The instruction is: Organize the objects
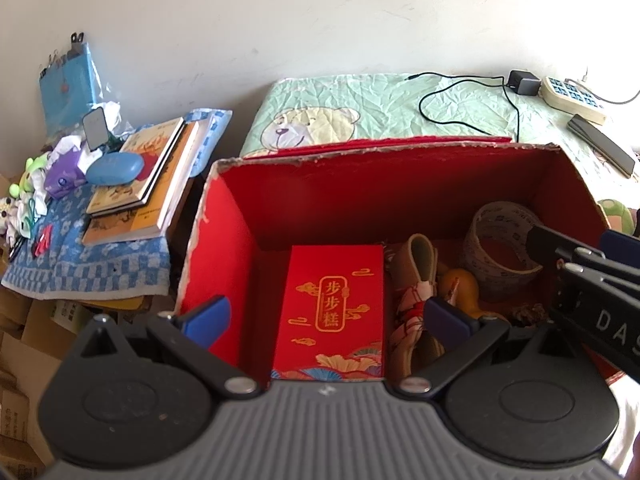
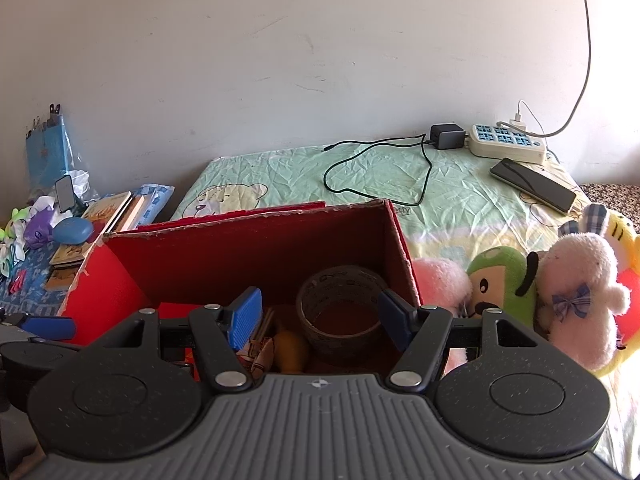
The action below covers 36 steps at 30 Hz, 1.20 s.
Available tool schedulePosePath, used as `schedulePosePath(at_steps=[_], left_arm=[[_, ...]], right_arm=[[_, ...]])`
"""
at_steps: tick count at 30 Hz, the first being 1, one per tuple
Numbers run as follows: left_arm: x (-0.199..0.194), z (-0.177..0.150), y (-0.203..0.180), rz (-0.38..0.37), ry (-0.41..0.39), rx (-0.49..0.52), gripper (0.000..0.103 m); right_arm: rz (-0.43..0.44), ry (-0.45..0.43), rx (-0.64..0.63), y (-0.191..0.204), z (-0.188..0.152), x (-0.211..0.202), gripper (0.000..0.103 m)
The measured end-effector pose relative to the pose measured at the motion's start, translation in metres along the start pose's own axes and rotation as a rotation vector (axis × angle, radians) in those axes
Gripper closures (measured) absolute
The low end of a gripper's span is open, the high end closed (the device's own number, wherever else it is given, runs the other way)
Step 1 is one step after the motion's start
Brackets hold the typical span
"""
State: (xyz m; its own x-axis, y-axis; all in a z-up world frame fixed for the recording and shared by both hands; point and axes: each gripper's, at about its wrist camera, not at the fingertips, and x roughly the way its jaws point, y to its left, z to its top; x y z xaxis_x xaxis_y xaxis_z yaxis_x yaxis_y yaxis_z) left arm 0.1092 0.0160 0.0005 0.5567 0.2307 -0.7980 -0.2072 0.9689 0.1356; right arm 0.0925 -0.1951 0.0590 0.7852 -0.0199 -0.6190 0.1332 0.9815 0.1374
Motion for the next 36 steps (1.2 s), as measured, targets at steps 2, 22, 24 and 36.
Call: schedulePosePath(at_steps=[2,22,24,36], left_arm=[[0.002,0.000,0.001,0.007,0.009,-0.001,0.000],[0.007,0.000,-0.006,0.016,0.015,0.035,0.000],[0.008,-0.001,-0.007,0.011,0.017,0.036,0.000],[0.010,-0.003,-0.011,-0.002,0.016,0.047,0.000]], right_arm=[[-0.015,-0.002,-0.010,0.001,0.000,0.002,0.036],[-0.037,0.016,0.018,-0.005,0.000,0.005,0.035],[-0.035,0.022,0.021,-0.005,0.000,0.005,0.035],[-0.043,0.029,0.018,-0.006,-0.001,0.004,0.035]])
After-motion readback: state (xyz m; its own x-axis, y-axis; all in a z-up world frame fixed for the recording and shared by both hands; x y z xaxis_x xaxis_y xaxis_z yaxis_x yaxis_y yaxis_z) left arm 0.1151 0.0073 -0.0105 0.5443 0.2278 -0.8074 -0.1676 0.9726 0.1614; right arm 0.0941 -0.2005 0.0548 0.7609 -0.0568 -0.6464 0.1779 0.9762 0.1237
